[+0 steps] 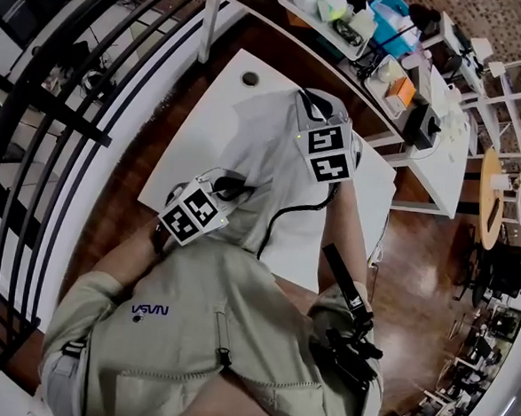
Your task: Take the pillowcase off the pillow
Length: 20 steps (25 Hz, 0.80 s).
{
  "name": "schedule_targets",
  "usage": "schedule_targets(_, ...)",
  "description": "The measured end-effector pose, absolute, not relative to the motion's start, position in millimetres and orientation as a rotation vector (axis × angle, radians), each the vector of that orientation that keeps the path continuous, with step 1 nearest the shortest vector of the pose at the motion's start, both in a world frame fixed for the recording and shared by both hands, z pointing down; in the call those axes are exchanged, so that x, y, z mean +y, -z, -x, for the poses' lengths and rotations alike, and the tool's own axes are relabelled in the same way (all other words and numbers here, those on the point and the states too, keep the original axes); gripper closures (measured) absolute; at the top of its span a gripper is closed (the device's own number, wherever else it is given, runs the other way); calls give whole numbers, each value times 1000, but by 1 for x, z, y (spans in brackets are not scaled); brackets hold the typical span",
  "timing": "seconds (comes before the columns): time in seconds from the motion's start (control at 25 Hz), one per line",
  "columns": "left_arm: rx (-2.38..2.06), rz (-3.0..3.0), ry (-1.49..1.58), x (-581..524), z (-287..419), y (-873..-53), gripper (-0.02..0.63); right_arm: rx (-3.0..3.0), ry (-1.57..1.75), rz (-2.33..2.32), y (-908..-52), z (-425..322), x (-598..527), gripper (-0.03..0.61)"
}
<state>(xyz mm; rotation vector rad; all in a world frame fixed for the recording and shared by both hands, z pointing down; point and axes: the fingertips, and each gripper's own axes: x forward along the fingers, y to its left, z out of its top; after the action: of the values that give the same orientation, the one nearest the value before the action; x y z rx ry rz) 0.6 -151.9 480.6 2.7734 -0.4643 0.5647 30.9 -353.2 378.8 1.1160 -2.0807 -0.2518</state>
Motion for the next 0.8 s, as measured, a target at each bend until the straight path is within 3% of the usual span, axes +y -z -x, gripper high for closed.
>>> schedule_targets(0.48, -449, -2757, -454, -139, 32, -482, 589, -1633, -289, -1443, -511, -214, -349, 563)
schedule_targets(0.68, -604, -2645, -380, -186, 51, -495, 589, -1776, -348, -1434, -516, -201, -338, 556)
schedule_targets(0.8, -707, -2593, -449, -217, 57, -516, 583, -1880, -293, -1436, -499, -184, -339, 506)
